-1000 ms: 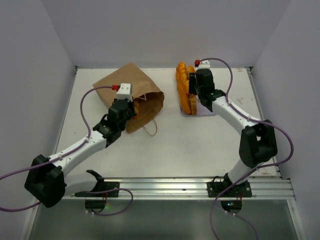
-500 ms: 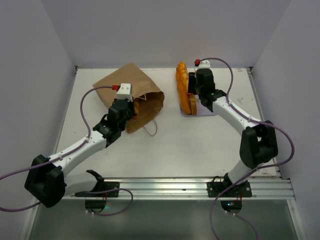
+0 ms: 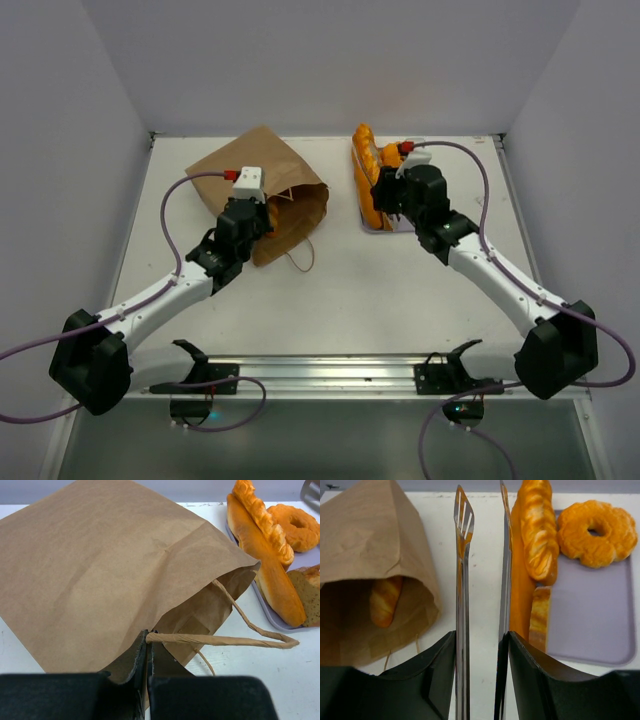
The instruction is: Take the fake bread out of the paper bag
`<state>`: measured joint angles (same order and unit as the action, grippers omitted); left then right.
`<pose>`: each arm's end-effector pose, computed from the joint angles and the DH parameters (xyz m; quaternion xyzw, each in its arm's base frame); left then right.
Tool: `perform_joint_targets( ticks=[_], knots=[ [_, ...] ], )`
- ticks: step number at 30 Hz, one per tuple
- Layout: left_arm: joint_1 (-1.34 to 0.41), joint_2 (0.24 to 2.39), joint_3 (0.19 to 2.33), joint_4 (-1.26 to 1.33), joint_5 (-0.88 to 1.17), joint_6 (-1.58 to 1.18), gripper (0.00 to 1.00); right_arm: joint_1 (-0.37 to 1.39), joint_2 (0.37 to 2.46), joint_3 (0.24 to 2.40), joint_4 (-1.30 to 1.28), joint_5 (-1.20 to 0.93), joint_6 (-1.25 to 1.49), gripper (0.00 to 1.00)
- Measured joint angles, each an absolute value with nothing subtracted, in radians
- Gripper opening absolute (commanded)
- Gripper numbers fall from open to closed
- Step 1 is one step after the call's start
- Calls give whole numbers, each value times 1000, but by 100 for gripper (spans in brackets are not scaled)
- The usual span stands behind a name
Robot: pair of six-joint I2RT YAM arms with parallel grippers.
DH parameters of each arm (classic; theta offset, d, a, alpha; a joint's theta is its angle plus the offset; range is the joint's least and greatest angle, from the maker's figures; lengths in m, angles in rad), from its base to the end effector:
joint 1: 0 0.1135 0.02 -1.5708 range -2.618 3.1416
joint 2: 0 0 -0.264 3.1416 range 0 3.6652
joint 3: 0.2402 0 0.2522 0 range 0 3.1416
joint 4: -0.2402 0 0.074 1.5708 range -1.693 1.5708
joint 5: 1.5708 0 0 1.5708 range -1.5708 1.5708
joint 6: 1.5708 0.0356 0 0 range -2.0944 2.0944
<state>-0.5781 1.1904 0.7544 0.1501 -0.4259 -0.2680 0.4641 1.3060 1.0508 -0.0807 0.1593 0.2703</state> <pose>0.2354 -0.1360 0.2796 -0.0043 0.7927 -0.0861 0.6035 0.2763 0.1320 0.3285 -0.0328 0.8134 0.1466 0.5619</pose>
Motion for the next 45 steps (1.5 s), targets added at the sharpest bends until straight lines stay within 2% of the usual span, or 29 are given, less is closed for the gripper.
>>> perform_joint_targets(
  ticks=[15, 23, 27, 32, 45],
  knots=[
    [-578, 1188, 754, 150, -426, -268, 0, 682, 961, 784, -173, 138, 398, 48],
    [-578, 1185, 754, 150, -426, -268, 0, 827, 915, 702, -184, 147, 463, 48],
    [-578, 1185, 754, 150, -426, -268, 0, 894, 940, 699, -168, 166, 485, 49],
    [-578, 1185, 754, 150, -426, -268, 0, 945, 1066, 699, -90, 180, 503, 49],
    [-578, 1185, 754, 150, -424, -268, 0, 957, 1379, 739, 133, 191, 550, 52]
  ],
)
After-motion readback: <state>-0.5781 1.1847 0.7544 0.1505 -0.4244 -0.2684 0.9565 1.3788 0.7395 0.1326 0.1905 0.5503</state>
